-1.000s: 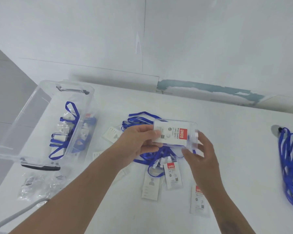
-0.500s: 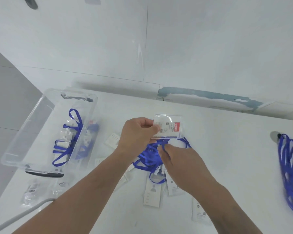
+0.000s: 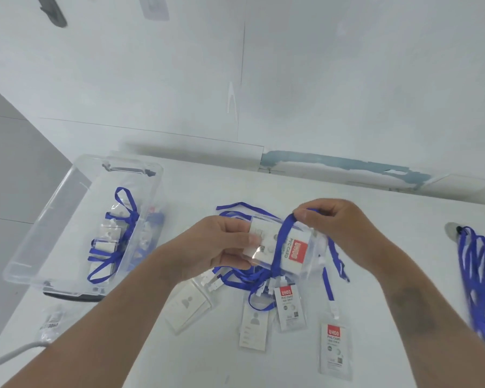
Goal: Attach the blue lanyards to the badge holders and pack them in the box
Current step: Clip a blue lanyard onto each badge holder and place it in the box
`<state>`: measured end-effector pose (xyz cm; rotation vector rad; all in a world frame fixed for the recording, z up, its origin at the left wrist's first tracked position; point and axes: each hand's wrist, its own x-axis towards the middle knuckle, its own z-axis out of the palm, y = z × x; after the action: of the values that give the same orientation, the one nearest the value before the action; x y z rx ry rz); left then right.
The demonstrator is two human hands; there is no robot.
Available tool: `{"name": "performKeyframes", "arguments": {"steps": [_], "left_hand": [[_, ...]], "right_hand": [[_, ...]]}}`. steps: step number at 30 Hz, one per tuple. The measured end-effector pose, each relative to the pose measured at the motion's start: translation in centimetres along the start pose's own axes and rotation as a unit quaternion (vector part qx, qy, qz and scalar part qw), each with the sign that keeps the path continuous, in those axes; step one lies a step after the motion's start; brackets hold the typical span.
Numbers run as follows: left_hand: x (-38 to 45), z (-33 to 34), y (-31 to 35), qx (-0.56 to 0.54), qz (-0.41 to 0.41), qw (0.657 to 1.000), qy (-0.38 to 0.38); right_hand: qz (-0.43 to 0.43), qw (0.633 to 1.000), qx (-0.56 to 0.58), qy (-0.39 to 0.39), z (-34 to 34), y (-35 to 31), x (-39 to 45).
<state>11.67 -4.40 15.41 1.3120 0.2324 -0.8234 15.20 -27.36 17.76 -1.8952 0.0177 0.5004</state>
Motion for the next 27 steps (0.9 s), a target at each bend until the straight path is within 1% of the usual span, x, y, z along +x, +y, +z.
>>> {"name": "performKeyframes", "arguments": {"steps": [1,2,4,5,6,8,9,11,12,14,17,19,21,23,24,25,27], "left_hand": [[0.0,0.1,0.0,-0.044,0.012,0.999,-0.007],[0.2,0.2,0.0,-0.091,0.025,0.996,0.006],[0.8,0.3,0.0,-0.182,0.044,0.979,0.082],[1.3,0.1,-0.1,-0.206,0.053,0.969,0.13],[1.7,-0.1,-0.2,-0.202,0.062,0.961,0.178],[2.2,-0.5,-0.5,-0.122,0.071,0.955,0.261],[2.3,-0.6,-0.7,-0.067,0.072,0.953,0.287],[2.1,-0.6,-0.9,0.029,0.075,0.951,0.3],[1.9,-0.7,-1.0,0.064,0.073,0.951,0.293],[1.6,-0.8,-1.3,0.106,0.057,0.958,0.259],[1.1,-0.7,-1.1,0.139,0.009,0.972,0.189],[0.6,-0.7,-0.5,0.14,-0.01,0.98,0.139],[0.1,-0.8,-0.1,0.099,-0.017,0.992,0.077],[-0.5,-1.0,0.1,0.025,-0.01,0.999,0.023],[-0.6,-1.1,0.1,-0.016,-0.005,1.0,0.007],[-0.6,-1.1,0.0,-0.061,0.001,0.998,0.002],[-0.3,-1.0,-0.3,-0.145,0.017,0.989,0.024]], "right_hand": [[0.018,0.999,0.039,0.007,0.7,0.8,0.1],[0.036,0.998,0.054,0.012,1.6,1.7,0.1],[0.055,0.998,0.029,0.013,3.7,2.9,-0.5],[0.046,0.999,0.001,0.007,4.9,3.2,-1.0],[0.027,0.999,-0.032,0.0,5.9,3.4,-1.6],[-0.02,0.994,-0.107,-0.015,7.1,3.3,-2.8],[-0.049,0.987,-0.153,-0.018,7.2,3.2,-3.1],[-0.09,0.964,-0.251,-0.017,6.7,2.6,-3.1],[-0.102,0.953,-0.285,-0.013,6.1,2.2,-2.8],[-0.123,0.942,-0.311,-0.006,4.6,1.0,-2.2],[-0.125,0.952,-0.279,-0.008,2.3,-0.6,-1.2],[-0.11,0.968,-0.226,-0.01,1.2,-1.2,-0.7],[-0.091,0.984,-0.155,-0.006,0.6,-1.4,-0.3],[-0.06,0.996,-0.061,0.011,0.8,-1.0,-0.1],[-0.046,0.998,-0.022,0.023,1.1,-0.7,0.0],[-0.041,0.998,-0.005,0.036,1.7,-0.1,0.1],[-0.024,0.997,-0.023,0.063,3.4,1.3,0.0]]}}
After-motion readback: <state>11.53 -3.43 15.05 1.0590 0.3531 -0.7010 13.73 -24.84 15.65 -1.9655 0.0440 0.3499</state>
